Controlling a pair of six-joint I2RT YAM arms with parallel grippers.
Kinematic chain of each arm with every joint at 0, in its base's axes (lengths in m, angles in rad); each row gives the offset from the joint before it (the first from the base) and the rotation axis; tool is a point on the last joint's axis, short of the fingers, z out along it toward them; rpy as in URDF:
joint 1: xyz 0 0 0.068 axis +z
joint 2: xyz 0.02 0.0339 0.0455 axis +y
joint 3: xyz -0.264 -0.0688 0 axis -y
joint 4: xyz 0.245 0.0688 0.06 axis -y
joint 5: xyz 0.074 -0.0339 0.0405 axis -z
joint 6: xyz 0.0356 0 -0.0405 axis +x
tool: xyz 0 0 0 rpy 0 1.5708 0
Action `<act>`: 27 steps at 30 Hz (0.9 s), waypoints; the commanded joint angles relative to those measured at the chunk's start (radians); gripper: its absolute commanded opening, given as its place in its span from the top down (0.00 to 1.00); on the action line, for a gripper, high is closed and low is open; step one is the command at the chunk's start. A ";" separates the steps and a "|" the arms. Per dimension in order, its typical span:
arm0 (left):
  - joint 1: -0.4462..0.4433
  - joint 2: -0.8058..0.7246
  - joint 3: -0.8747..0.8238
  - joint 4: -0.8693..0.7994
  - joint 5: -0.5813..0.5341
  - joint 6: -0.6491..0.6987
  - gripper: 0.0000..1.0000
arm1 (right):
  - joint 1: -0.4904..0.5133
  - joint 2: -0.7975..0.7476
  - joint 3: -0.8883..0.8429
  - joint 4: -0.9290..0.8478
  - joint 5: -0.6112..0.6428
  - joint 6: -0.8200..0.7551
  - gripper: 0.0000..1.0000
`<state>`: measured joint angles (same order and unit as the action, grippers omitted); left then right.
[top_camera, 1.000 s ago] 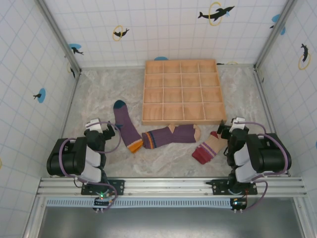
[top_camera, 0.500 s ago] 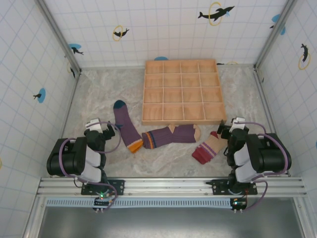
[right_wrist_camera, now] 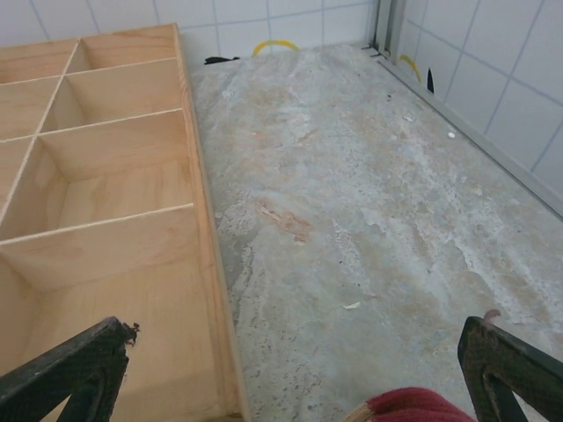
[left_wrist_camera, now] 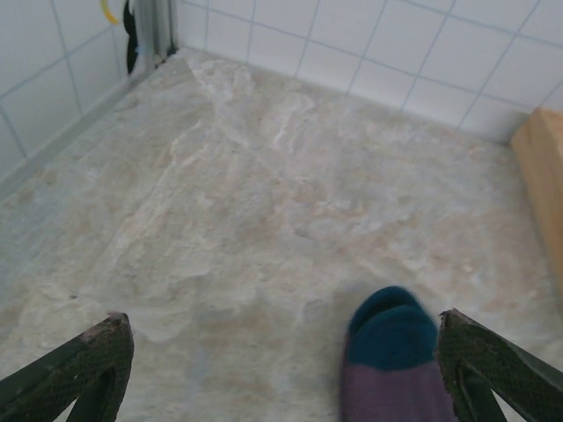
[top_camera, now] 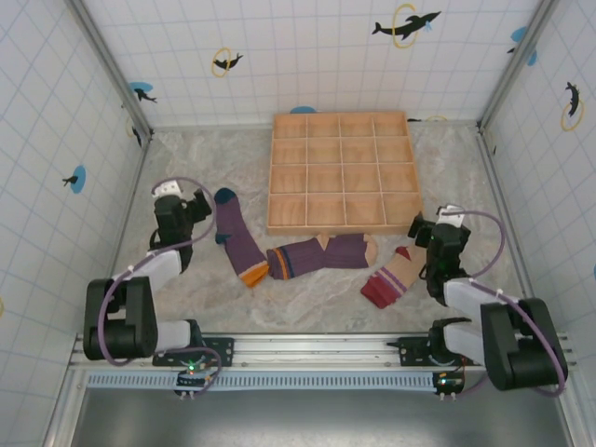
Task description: Roll the socks
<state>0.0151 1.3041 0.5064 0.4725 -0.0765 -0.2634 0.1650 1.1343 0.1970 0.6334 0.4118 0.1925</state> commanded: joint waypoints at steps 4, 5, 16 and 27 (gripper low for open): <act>-0.036 -0.079 0.209 -0.573 0.193 -0.232 0.10 | 0.128 -0.129 0.184 -0.527 0.059 0.160 0.00; -0.056 -0.099 0.223 -0.615 0.217 -0.254 0.11 | 0.153 -0.136 0.215 -0.600 0.049 0.182 0.00; -0.386 -0.248 0.153 -0.707 0.450 -0.596 0.20 | 0.484 -0.128 0.331 -0.954 0.076 0.288 0.00; -0.802 -0.250 -0.030 -0.342 0.377 -0.992 0.43 | 0.501 -0.212 0.312 -0.971 0.110 0.413 0.00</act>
<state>-0.7193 1.0260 0.5087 -0.0261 0.3241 -1.1004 0.6605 0.9394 0.5114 -0.3134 0.4931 0.5613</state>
